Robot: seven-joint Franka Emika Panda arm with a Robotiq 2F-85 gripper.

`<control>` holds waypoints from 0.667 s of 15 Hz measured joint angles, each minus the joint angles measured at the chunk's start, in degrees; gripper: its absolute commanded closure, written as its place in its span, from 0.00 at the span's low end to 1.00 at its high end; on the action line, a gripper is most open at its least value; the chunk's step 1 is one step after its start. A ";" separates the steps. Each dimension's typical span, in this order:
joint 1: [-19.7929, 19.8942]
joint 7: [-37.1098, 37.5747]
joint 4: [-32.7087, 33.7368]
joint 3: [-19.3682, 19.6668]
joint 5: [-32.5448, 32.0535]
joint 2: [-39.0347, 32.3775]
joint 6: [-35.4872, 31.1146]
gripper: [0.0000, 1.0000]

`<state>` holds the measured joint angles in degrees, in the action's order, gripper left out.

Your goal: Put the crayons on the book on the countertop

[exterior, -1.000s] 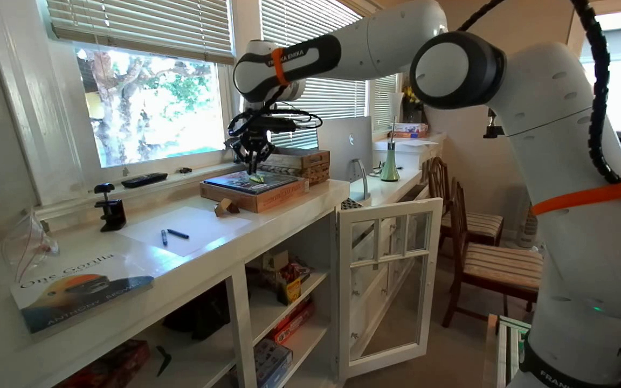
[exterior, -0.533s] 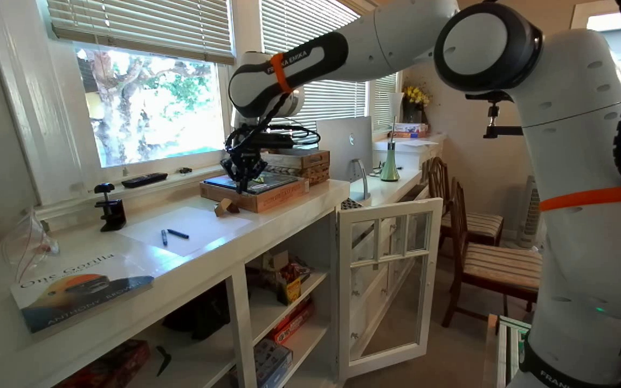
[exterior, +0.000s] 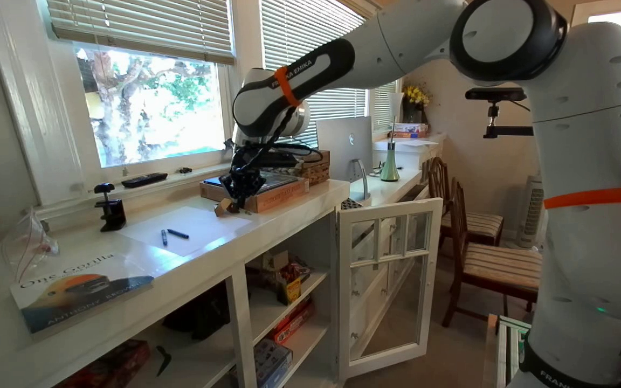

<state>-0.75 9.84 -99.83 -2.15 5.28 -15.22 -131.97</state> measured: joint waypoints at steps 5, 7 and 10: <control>-0.02 -4.63 -4.65 -1.13 2.88 0.07 -5.58 0.97; -0.03 -5.54 -5.39 -1.47 3.00 0.15 -6.73 0.97; -0.04 -6.28 -5.54 -1.59 3.01 0.20 -7.10 0.67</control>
<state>-0.79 3.56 -105.37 -3.73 8.29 -15.02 -139.07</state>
